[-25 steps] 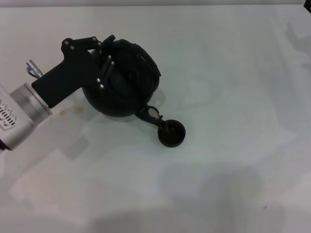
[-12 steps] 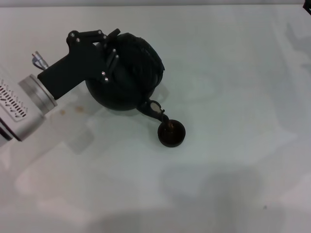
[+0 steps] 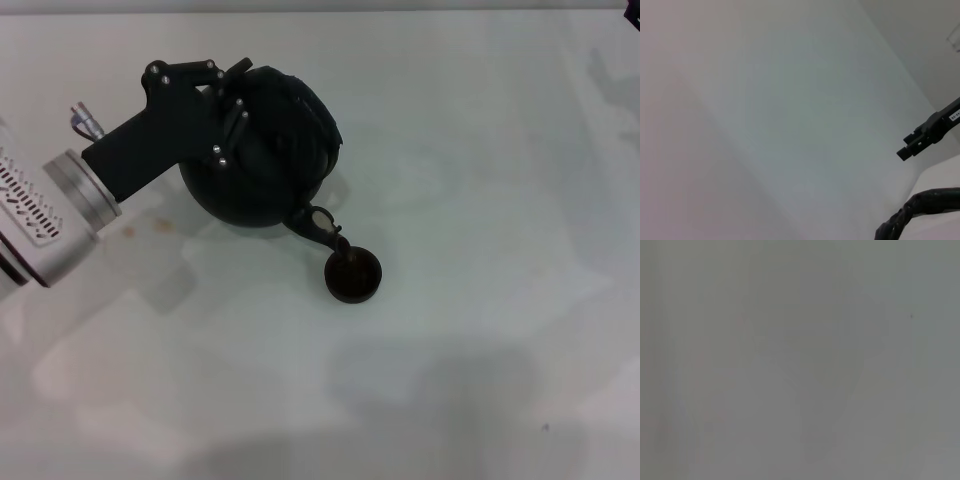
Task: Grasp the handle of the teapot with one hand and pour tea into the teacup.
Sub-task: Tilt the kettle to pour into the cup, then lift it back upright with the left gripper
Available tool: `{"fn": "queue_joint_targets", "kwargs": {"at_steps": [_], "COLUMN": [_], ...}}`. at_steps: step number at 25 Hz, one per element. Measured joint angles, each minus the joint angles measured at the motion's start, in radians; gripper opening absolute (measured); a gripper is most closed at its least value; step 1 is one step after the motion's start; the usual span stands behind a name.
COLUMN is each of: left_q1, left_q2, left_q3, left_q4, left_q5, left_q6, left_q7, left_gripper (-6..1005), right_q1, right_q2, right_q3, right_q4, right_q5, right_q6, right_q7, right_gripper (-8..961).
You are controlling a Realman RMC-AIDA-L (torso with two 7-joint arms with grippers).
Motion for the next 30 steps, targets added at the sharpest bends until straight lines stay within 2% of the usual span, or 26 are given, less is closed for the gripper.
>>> {"fn": "queue_joint_targets", "kwargs": {"at_steps": [11, 21, 26, 30], "left_q1": [0.007, 0.008, 0.009, 0.026], "left_q2": [0.0, -0.001, -0.002, -0.008], "left_q3": [0.0, -0.006, -0.002, -0.001], "left_q4": [-0.011, -0.012, -0.012, -0.014], "left_q5": [-0.005, -0.009, -0.038, -0.12], "left_q6": [0.0, 0.0, 0.0, 0.009], "left_q7": [-0.007, -0.099, -0.163, -0.256], "left_gripper": [110, 109, 110, 110], "right_q1": [-0.001, -0.002, -0.004, -0.005], "right_q2": [0.0, 0.0, 0.0, 0.0], "right_q3": [0.001, 0.002, 0.002, 0.002], "right_q4": [0.0, 0.01, 0.011, 0.012], "right_q5": [0.003, 0.003, 0.003, 0.003], "right_q6": [-0.003, -0.004, -0.004, -0.004], "right_q7": [0.0, 0.0, 0.0, 0.0], "right_gripper": [830, 830, 830, 830]}}
